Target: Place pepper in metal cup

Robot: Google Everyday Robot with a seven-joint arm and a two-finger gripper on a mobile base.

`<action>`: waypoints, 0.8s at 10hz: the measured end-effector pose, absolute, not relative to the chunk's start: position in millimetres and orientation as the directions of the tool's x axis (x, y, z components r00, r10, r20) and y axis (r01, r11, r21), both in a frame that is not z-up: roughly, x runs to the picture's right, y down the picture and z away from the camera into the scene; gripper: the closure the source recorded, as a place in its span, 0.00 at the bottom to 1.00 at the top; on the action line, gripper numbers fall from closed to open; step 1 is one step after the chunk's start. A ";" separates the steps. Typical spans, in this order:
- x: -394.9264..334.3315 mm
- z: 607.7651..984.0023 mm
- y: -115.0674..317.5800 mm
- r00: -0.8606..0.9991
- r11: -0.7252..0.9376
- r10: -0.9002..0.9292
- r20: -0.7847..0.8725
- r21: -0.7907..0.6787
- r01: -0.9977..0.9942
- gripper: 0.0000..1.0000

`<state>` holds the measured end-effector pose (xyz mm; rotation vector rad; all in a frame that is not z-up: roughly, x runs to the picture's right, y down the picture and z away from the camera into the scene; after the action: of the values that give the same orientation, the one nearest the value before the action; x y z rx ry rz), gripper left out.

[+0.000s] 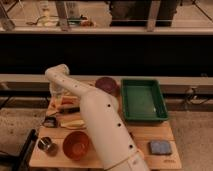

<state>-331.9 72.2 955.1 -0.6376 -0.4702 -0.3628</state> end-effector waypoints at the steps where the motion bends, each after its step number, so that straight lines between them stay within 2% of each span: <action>1: -331.7 955.1 73.1 0.832 0.744 -0.177 0.526 -0.482 0.463 0.61; 4: -330.4 955.2 75.2 0.829 0.731 -0.176 0.531 -0.494 0.471 0.85; 8: -326.3 940.7 70.4 0.841 0.735 -0.175 0.512 -0.500 0.458 0.93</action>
<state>-326.3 70.4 940.7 -0.6595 -0.4567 -0.3612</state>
